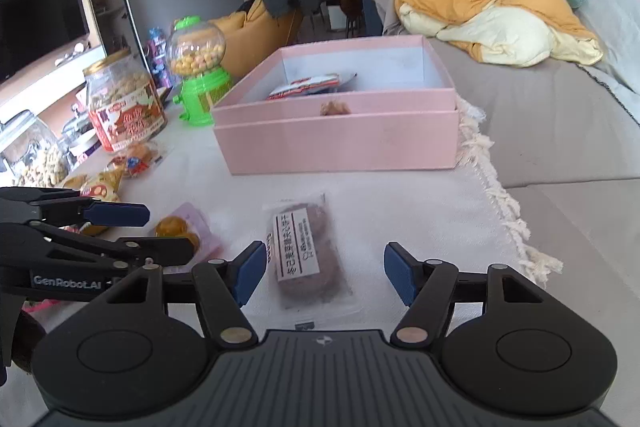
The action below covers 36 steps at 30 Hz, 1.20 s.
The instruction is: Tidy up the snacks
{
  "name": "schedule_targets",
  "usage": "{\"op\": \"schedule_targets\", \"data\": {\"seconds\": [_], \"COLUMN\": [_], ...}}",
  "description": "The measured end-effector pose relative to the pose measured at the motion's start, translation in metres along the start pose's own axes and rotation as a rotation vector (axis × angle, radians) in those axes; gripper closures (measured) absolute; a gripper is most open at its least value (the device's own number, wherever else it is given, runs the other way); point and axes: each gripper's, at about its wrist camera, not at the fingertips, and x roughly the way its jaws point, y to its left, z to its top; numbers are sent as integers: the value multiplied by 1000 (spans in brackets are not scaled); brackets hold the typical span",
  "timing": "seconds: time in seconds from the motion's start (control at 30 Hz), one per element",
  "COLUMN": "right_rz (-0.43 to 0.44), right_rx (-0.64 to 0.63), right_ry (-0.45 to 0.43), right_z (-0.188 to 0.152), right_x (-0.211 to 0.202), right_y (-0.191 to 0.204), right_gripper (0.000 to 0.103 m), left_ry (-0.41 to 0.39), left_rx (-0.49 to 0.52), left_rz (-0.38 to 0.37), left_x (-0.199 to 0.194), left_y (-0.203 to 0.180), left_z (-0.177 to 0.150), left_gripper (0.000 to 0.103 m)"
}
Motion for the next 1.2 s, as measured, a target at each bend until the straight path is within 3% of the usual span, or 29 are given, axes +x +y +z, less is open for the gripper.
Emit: {"op": "schedule_targets", "data": {"seconds": [0.2, 0.43, 0.47, 0.53, 0.67, 0.8, 0.87, 0.9, 0.93, 1.0, 1.03, 1.07, 1.2], "right_rz": [59, 56, 45, 13, 70, 74, 83, 83, 85, 88, 87, 85, 58], "right_rx": [3, -51, -102, -233, -300, -318, -321, -319, -315, -293, -280, -270, -279], "right_ry": [54, 81, 86, 94, 140, 122, 112, 105, 99, 82, 70, 61, 23], "right_z": [0, 3, 4, 1, 3, 8, 12, 14, 17, 25, 31, 37, 51], "right_x": [7, 16, 18, 17, 2, -20, -29, -33, -36, -42, -45, -47, -51], "right_y": [-3, 3, 8, 19, 20, 17, 15, 13, 12, 6, 3, 0, -3], "right_gripper": [33, 32, 36, 61, 63, 63, 63, 63, 63, 64, 80, 89, 92], "left_ry": [19, 33, 38, 38, 20, 10, -10, -25, -46, -83, -99, -120, -145], "left_rx": [-39, -44, -48, -55, -79, -81, -87, -91, -99, -114, -104, -93, -135], "left_rz": [-8, 7, 10, 17, -11, -20, -33, -37, -38, -78, -79, -68, -123], "left_x": [16, 15, 15, 12, 6, 2, -3, -7, -14, -27, -31, -36, -41], "left_y": [3, -1, -1, 0, 5, 6, 6, 7, 8, 11, 10, 10, 20], "left_z": [0, 1, 2, 2, -3, -2, 0, 2, 6, 16, 22, 26, 34], "left_gripper": [21, 21, 22, 29, 31, 33, 40, 61, 73, 82, 85, 85, 85]}}
